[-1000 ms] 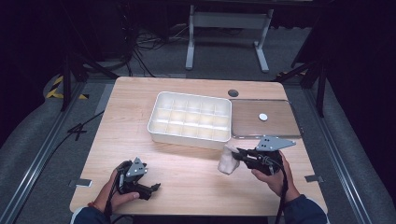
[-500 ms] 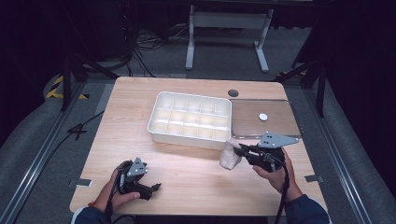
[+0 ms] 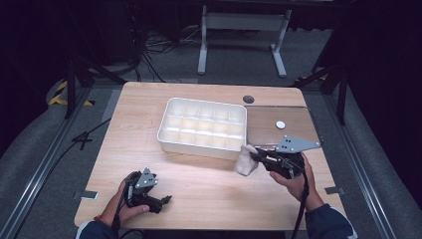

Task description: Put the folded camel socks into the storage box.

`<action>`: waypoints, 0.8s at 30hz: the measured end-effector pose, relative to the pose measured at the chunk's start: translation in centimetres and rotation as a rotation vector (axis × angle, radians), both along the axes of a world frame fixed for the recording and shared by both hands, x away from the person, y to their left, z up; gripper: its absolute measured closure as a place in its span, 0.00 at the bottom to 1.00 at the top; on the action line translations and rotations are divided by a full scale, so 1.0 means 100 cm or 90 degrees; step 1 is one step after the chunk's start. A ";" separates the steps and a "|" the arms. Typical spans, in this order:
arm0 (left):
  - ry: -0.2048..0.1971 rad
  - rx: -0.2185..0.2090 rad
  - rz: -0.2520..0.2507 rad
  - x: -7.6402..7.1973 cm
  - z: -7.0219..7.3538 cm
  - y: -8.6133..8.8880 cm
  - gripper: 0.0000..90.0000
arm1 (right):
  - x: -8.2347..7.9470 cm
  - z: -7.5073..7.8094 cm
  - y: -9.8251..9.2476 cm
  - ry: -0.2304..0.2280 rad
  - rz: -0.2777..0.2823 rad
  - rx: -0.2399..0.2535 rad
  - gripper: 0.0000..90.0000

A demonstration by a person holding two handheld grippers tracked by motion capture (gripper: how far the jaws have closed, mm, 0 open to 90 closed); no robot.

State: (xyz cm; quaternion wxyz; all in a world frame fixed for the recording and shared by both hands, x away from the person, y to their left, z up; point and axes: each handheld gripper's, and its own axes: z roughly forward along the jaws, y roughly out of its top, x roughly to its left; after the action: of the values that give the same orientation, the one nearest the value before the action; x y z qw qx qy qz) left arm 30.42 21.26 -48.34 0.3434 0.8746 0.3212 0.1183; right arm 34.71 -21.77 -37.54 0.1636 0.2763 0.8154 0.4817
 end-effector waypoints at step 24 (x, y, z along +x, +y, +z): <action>0.001 0.000 0.001 0.000 0.000 0.000 0.08 | 0.031 0.036 0.005 -0.040 -0.016 -0.018 0.89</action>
State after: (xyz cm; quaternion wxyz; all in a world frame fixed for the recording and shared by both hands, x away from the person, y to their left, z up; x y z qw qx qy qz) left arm 30.41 21.24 -48.35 0.3435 0.8742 0.3222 0.1181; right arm 37.77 -21.23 -33.94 0.1994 0.2691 0.8128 0.4766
